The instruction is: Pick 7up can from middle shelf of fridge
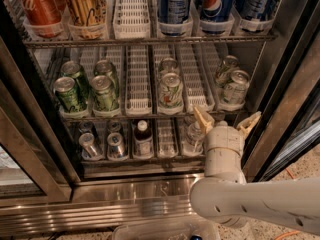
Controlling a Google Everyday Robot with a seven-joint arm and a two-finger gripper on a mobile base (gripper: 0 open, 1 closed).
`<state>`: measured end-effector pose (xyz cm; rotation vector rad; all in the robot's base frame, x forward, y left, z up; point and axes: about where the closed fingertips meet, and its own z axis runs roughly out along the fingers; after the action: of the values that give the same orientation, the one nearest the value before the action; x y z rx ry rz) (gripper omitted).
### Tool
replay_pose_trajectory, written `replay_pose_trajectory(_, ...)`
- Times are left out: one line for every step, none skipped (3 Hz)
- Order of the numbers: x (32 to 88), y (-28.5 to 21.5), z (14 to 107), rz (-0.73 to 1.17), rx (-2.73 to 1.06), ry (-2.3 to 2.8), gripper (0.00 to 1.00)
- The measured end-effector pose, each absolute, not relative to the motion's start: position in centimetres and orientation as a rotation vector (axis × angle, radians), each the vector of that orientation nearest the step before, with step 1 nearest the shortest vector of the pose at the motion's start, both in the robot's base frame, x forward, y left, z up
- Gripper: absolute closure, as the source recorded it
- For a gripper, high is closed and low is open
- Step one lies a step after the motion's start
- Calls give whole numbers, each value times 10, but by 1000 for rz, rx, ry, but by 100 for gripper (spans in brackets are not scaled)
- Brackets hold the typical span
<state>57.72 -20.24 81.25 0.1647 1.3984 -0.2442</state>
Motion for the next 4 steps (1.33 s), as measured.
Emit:
replay_pose_trajectory(577, -202, 813, -244, 165, 1398, 0)
replay_pose_trajectory(582, -205, 817, -227, 199, 1390, 0)
replay_pose_trajectory(585, -207, 820, -213, 231, 1372, 17)
replay_pose_trajectory(585, -208, 821, -215, 232, 1357, 17)
